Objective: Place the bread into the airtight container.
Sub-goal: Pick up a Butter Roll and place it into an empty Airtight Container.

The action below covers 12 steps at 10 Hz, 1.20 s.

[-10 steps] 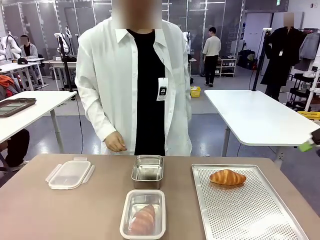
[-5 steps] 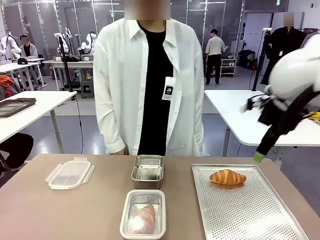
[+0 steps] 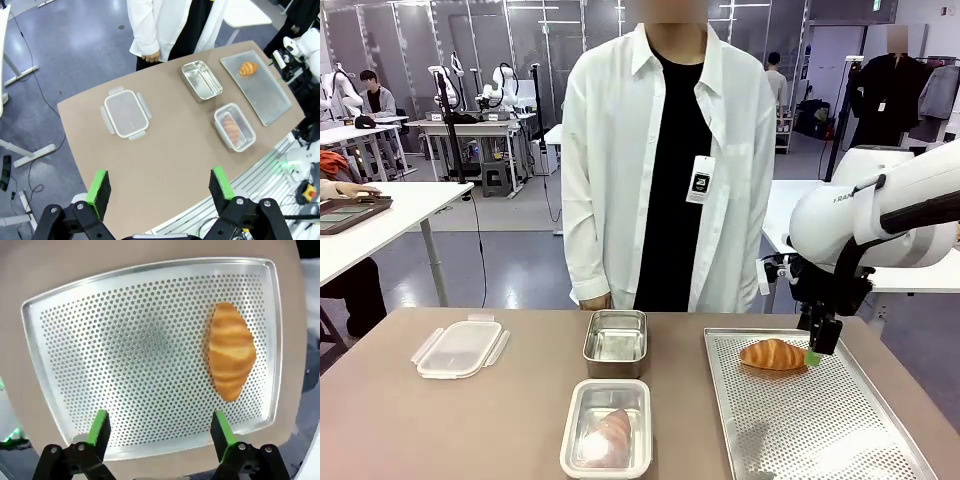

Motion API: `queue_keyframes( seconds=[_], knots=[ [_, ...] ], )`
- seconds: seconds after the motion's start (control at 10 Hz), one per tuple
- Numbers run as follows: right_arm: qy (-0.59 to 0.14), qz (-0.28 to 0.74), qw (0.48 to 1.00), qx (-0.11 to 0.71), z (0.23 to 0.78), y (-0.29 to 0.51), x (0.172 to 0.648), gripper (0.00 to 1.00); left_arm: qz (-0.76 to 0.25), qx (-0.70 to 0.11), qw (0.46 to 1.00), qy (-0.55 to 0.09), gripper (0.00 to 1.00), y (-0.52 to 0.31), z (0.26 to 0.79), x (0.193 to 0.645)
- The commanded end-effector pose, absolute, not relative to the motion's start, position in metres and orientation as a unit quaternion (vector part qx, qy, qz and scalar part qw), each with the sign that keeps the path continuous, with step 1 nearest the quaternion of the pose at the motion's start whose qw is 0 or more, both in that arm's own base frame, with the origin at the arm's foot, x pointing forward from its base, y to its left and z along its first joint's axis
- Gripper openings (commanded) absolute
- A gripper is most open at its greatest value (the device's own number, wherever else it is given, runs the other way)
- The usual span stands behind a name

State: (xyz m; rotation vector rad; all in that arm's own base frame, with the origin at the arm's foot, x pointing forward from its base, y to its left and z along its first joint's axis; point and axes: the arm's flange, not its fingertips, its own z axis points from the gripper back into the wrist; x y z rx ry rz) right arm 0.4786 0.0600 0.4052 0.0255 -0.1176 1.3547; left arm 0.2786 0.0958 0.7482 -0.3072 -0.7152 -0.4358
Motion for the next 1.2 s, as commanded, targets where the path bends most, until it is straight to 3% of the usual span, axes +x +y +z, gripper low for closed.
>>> queue_keyframes(
  seconds=[0.0,0.7,1.1],
  knots=[
    [-0.055,0.611,0.79,0.014,0.413,0.059,0.473,1.0,-0.217,-0.151,0.899,-0.348,1.0,0.096,0.75,0.278],
    [-0.056,0.622,0.781,0.012,0.412,0.057,0.477,1.0,-0.217,-0.151,0.899,-0.348,1.0,0.096,0.75,0.278],
    [-0.063,0.665,0.744,0.003,0.401,0.071,0.524,1.0,-0.217,-0.151,0.899,-0.348,1.0,0.096,0.75,0.278]
  ],
)
